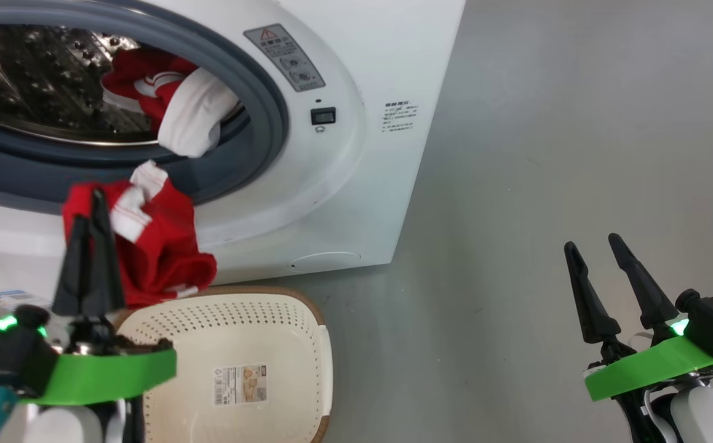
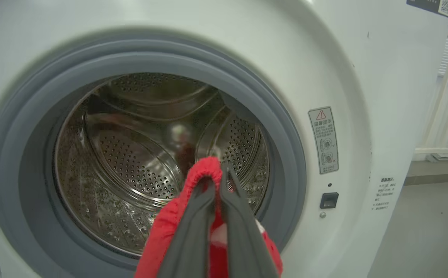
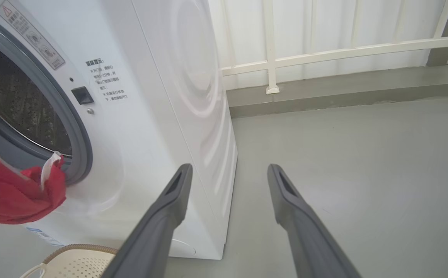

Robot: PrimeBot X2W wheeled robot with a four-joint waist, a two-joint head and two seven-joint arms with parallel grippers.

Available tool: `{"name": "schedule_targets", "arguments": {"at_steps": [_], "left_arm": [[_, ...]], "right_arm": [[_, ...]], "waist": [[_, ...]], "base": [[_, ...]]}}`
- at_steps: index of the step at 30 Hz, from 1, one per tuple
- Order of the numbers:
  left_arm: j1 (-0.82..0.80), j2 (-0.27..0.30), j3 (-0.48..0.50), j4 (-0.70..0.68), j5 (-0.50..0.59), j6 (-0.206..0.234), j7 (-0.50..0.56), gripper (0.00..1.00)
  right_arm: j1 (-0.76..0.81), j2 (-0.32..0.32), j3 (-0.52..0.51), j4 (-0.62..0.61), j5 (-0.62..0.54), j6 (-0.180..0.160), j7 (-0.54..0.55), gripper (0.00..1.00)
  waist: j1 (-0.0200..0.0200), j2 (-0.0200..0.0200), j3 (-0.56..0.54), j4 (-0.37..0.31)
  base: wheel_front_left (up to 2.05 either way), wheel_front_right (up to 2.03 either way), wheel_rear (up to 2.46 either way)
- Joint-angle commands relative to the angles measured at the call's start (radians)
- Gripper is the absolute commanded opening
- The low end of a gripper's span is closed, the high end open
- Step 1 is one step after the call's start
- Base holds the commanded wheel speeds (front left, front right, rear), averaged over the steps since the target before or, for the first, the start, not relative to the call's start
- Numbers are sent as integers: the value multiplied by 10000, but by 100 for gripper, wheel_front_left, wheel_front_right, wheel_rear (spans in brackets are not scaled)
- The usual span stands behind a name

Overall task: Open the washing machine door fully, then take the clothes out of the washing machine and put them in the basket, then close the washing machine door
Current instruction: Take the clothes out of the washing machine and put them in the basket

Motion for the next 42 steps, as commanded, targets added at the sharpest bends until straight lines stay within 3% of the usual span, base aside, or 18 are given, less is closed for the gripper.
{"name": "schedule_targets", "arguments": {"at_steps": [1,6,11,23,42], "left_arm": [[258,128,117,5,-71,223,-47,0],[634,127,-175,991,-225,506,-47,0],[683,127,-106,2126,-284,514,-47,0],[-159,126,-104,5692,-187,-132,-47,0],[-2807,351,-303,10038,483,-523,-47,0]], "right_arm": [[32,-174,254,-243,-32,63,-65,100],[-56,-175,267,-240,-18,63,-65,100],[-168,-178,285,-247,-19,63,-65,100],[-502,-158,323,-365,-32,63,-65,100],[-1331,159,411,-506,-77,63,-65,100]], "waist": [[0,0,84,-56],[0,0,265,-95],[0,0,421,-123],[0,0,1186,-252],[0,0,3302,-445]], "base": [[0,0,0],[0,0,0],[0,0,0],[0,0,0],[0,0,0]]}}
